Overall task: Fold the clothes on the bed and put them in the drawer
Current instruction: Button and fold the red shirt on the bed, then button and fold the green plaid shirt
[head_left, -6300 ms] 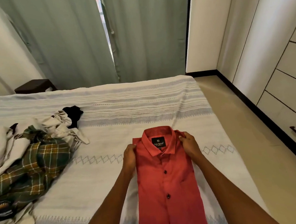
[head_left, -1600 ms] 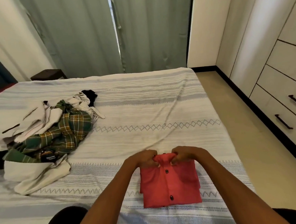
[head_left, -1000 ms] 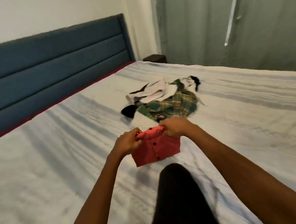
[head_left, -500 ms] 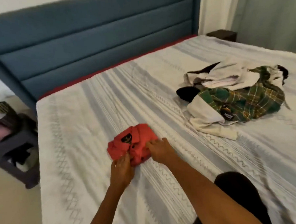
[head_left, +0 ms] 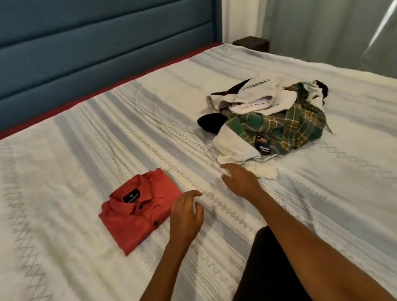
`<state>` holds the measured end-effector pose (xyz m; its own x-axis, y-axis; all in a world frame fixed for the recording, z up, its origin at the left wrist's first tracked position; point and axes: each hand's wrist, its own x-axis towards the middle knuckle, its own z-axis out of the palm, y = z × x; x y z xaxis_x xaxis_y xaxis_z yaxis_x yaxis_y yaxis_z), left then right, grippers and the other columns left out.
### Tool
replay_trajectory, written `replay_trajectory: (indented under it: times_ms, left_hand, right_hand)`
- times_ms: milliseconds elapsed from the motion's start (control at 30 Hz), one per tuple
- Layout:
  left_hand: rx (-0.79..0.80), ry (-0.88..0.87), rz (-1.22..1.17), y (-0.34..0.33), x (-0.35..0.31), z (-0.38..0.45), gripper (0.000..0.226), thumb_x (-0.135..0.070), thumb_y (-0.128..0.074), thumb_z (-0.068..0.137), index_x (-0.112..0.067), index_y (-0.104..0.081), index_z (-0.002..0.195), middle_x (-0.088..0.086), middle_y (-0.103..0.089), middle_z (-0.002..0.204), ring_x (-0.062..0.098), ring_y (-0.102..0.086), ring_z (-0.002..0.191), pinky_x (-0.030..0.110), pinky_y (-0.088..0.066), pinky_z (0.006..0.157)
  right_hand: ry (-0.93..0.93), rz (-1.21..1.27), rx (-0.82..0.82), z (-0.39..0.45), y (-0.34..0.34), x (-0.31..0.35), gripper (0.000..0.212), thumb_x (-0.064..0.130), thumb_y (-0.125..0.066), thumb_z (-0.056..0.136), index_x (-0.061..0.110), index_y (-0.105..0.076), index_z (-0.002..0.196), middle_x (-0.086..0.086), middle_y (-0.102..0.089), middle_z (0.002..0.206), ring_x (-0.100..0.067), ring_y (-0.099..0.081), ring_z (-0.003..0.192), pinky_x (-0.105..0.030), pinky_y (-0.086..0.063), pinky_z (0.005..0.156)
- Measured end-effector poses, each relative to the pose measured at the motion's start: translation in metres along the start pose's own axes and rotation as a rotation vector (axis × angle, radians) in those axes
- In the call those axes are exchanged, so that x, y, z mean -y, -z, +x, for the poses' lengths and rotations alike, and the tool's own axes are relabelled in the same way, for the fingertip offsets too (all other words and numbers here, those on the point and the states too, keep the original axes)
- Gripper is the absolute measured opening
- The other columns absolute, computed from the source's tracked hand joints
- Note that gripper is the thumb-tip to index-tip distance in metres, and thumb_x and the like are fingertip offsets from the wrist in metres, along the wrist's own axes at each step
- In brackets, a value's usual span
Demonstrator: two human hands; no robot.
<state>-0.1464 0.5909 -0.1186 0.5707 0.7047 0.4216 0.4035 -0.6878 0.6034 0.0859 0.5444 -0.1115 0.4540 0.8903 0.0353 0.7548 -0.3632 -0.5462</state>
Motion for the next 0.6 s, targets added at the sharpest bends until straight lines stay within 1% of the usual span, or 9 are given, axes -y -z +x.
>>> replay_trajectory:
  times_ms: [33,100,167,200,300,400,467,533,600]
  left_hand:
    - [0.032,-0.019,-0.018,-0.011,-0.009,0.011,0.028,-0.017,-0.051,0.091,-0.020,-0.063,0.116,-0.008,-0.067,0.112,0.009,-0.059,0.098,0.028,-0.044,0.091]
    - [0.097,-0.060,-0.030,-0.032,-0.025,0.037,0.031,-0.015,-0.054,0.092,-0.019,-0.061,0.122,-0.005,-0.067,0.116,0.013,-0.063,0.096,0.030,-0.046,0.092]
    - [0.148,-0.080,-0.033,-0.049,-0.038,0.065,0.037,-0.014,-0.055,0.092,-0.016,-0.058,0.129,0.000,-0.066,0.123,0.019,-0.065,0.100,0.030,-0.045,0.094]
    - [0.162,-0.082,-0.029,-0.056,-0.041,0.076,0.040,-0.014,-0.056,0.091,-0.015,-0.056,0.132,0.003,-0.066,0.125,0.021,-0.065,0.102,0.031,-0.046,0.093]
    - [0.188,-0.051,-0.052,-0.070,-0.048,0.108,0.047,-0.017,-0.056,0.091,-0.014,-0.051,0.137,0.006,-0.063,0.130,0.028,-0.064,0.107,0.036,-0.051,0.089]
    - [0.184,0.008,-0.080,-0.076,-0.044,0.125,0.046,-0.018,-0.054,0.093,-0.016,-0.049,0.139,0.003,-0.060,0.136,0.027,-0.062,0.114,0.036,-0.050,0.092]
    - [0.180,0.044,-0.086,-0.077,-0.040,0.130,0.043,-0.017,-0.054,0.095,-0.020,-0.050,0.137,-0.001,-0.060,0.136,0.024,-0.062,0.113,0.031,-0.048,0.091]
    - [0.187,0.056,-0.099,-0.079,-0.036,0.134,0.038,-0.017,-0.054,0.095,-0.022,-0.052,0.133,-0.005,-0.060,0.133,0.019,-0.060,0.114,0.024,-0.044,0.088]
    - [0.194,0.054,-0.101,-0.082,-0.035,0.137,0.035,-0.018,-0.053,0.096,-0.024,-0.054,0.131,-0.008,-0.060,0.131,0.012,-0.059,0.114,0.019,-0.039,0.088]
  right_hand:
    - [-0.041,-0.027,-0.041,0.001,0.014,-0.017,0.047,0.032,-0.056,0.099,0.022,-0.049,0.144,-0.001,-0.049,0.150,-0.023,-0.047,0.136,-0.039,-0.041,0.107]
    - [-0.107,-0.058,-0.098,0.006,0.039,-0.046,0.053,0.029,-0.055,0.098,0.019,-0.042,0.149,-0.002,-0.039,0.157,-0.025,-0.043,0.139,-0.042,-0.042,0.107]
    - [-0.170,-0.097,-0.105,0.014,0.060,-0.065,0.059,0.030,-0.054,0.099,0.019,-0.035,0.153,-0.001,-0.027,0.163,-0.028,-0.041,0.140,-0.046,-0.044,0.106]
    - [-0.188,-0.121,-0.100,0.020,0.066,-0.070,0.060,0.032,-0.054,0.099,0.020,-0.032,0.154,0.000,-0.025,0.164,-0.029,-0.040,0.141,-0.047,-0.043,0.107]
    - [-0.169,-0.160,-0.073,0.041,0.080,-0.072,0.062,0.034,-0.053,0.100,0.022,-0.028,0.155,-0.002,-0.029,0.162,-0.037,-0.042,0.137,-0.048,-0.039,0.110]
    - [-0.198,-0.189,-0.081,0.063,0.078,-0.063,0.067,0.027,-0.053,0.097,0.022,-0.022,0.157,-0.004,-0.030,0.161,-0.041,-0.039,0.135,-0.050,-0.036,0.111]
    - [-0.266,-0.227,-0.051,0.073,0.077,-0.059,0.071,0.022,-0.055,0.091,0.022,-0.025,0.155,-0.003,-0.032,0.159,-0.038,-0.035,0.137,-0.051,-0.033,0.113]
    - [-0.293,-0.287,-0.053,0.074,0.076,-0.064,0.066,0.022,-0.059,0.089,0.023,-0.033,0.150,-0.001,-0.036,0.154,-0.035,-0.033,0.138,-0.051,-0.031,0.112]
    - [-0.294,-0.356,-0.069,0.070,0.077,-0.077,0.059,0.022,-0.060,0.091,0.026,-0.040,0.146,0.000,-0.040,0.150,-0.033,-0.036,0.136,-0.049,-0.037,0.109]
